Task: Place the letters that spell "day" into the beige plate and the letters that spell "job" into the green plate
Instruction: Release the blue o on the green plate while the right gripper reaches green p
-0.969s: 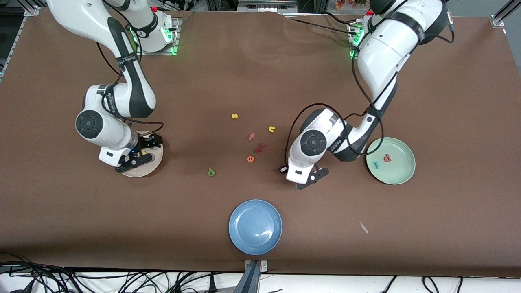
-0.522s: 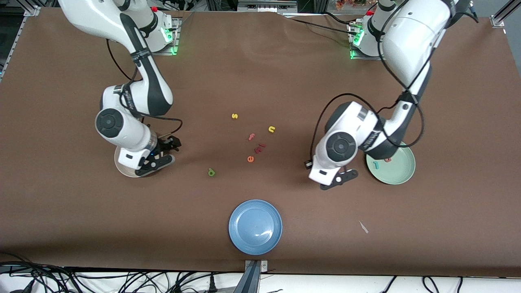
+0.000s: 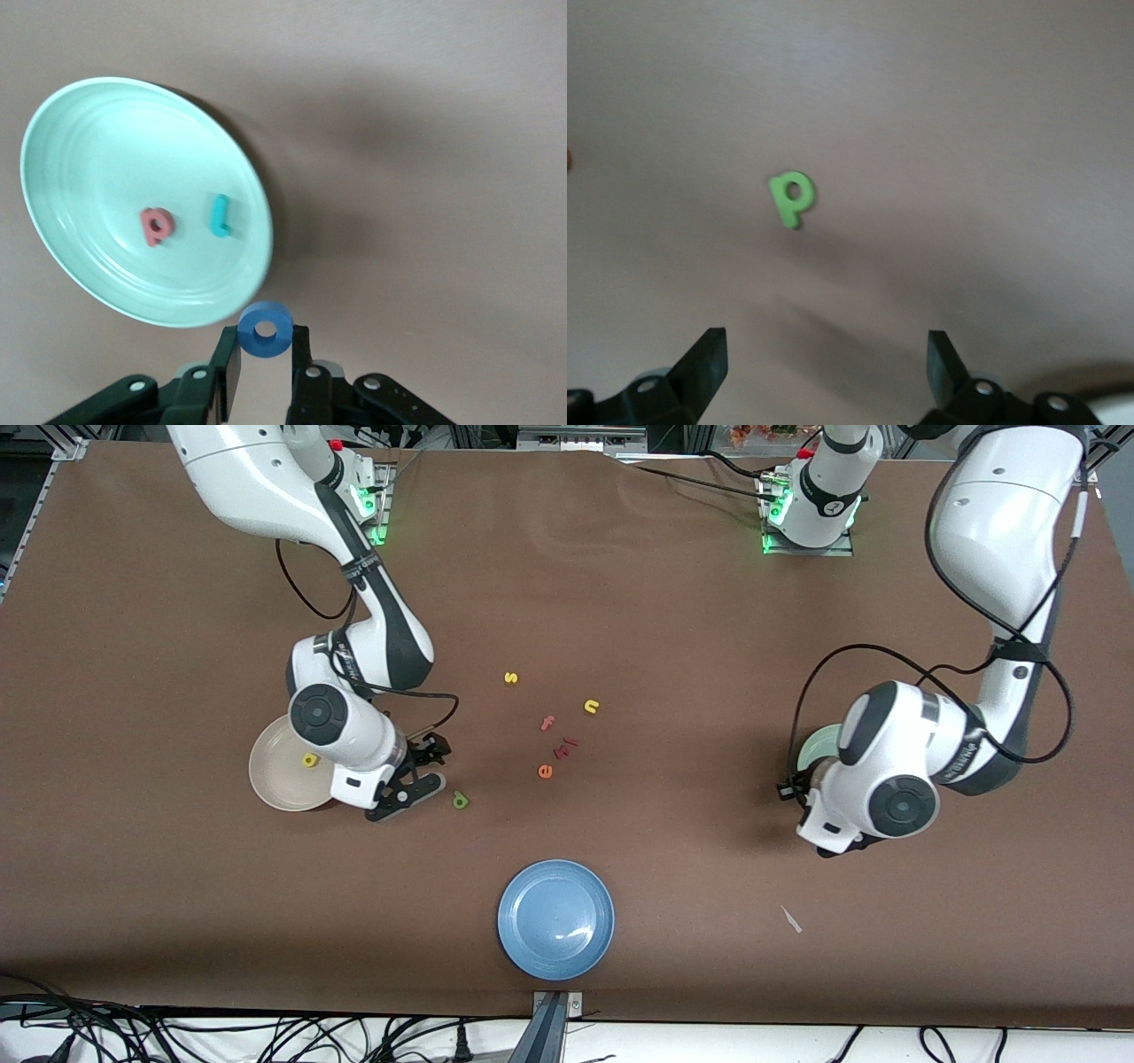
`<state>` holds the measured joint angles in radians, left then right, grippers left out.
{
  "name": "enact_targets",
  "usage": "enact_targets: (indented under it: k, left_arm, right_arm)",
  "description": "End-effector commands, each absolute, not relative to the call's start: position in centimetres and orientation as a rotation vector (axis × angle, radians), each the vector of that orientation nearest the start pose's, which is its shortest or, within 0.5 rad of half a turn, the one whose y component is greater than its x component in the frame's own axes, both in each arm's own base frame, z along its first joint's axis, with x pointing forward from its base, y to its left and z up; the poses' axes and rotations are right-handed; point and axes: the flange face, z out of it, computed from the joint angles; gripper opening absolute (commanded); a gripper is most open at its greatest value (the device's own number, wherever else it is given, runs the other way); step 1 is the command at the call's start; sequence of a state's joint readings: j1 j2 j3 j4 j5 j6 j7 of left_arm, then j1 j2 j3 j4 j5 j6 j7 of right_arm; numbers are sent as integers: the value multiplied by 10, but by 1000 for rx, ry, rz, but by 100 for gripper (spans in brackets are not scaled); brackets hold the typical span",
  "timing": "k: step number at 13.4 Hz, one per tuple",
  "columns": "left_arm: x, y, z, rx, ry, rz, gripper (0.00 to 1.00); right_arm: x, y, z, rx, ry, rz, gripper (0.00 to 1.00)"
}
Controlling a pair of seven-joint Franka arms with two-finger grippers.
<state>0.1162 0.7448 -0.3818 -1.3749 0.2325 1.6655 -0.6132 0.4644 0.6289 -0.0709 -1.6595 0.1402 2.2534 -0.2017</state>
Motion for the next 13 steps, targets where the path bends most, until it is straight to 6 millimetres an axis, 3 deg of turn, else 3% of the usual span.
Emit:
enact_targets:
  k: [1,5,7,13]
  left_arm:
    - [652,-78,259,-3018,-360,616,0]
    - [609,-48,213,-3067,-226,408,0]
    - [603,-43,202,-3097,-193,377,0]
    - [587,-42,202,-3068,-175,426,0]
  right_arm:
    - [642,288,239,-2974,-876,24,100]
    - [646,300,228,-2959,-970,5,100]
    - [650,301,217,-2937,-1036,-16,100]
    - [652,315,201,-2916,-1060,-125,100]
